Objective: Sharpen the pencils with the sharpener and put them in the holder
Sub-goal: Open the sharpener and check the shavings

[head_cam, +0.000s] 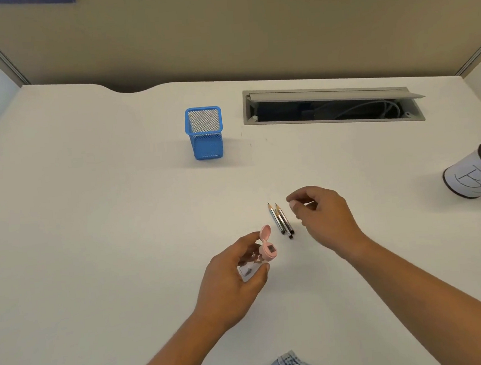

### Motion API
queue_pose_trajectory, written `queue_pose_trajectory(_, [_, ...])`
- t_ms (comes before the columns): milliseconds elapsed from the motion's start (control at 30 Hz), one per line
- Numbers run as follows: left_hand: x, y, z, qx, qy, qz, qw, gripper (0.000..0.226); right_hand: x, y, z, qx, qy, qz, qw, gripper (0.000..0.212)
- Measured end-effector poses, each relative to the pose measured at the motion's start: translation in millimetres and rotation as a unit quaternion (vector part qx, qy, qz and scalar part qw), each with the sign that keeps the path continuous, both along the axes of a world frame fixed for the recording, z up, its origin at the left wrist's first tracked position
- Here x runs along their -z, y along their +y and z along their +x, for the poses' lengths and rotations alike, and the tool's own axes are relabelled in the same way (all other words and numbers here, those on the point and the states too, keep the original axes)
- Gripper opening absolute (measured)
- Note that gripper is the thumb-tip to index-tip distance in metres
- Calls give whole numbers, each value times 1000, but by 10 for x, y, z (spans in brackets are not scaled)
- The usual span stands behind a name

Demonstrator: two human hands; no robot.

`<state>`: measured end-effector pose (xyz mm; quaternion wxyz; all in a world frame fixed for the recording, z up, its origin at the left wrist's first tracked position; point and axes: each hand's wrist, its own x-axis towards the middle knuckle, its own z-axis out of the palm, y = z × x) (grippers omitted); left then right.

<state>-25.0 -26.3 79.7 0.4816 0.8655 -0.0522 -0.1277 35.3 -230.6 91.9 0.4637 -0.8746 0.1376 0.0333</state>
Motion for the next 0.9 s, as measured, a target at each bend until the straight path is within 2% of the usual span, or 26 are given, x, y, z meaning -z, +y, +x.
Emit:
queue_pose_trajectory(67, [-34, -19, -17, 10, -3, 0, 1000, 45, -210, 22, -105, -79, 31, 83, 993, 13])
queue_pose_trajectory(167, [-74, -52, -58, 22, -7, -11, 1000, 41, -352, 86, -290, -165, 44, 104, 980, 16])
queue_pose_trajectory(400, [-167, -89, -189, -3, 4, -91, 996, 32, -495, 71, -601, -123, -23, 120, 985, 5])
queue_pose_trajectory(700, [-283, -33, -229, -14, -2, -133, 991, 31, -540, 223, -861, -132, -58, 152, 978, 16])
queue_pose_trajectory(833, [-307, -30, -266, -10, 12, -162, 987, 52, -574, 234, -955, -115, -120, 126, 978, 15])
queue_pose_trajectory(900, [-328, -71, -289, -41, 74, -260, 962, 57, -560, 227, -990, -57, -168, 136, 975, 14])
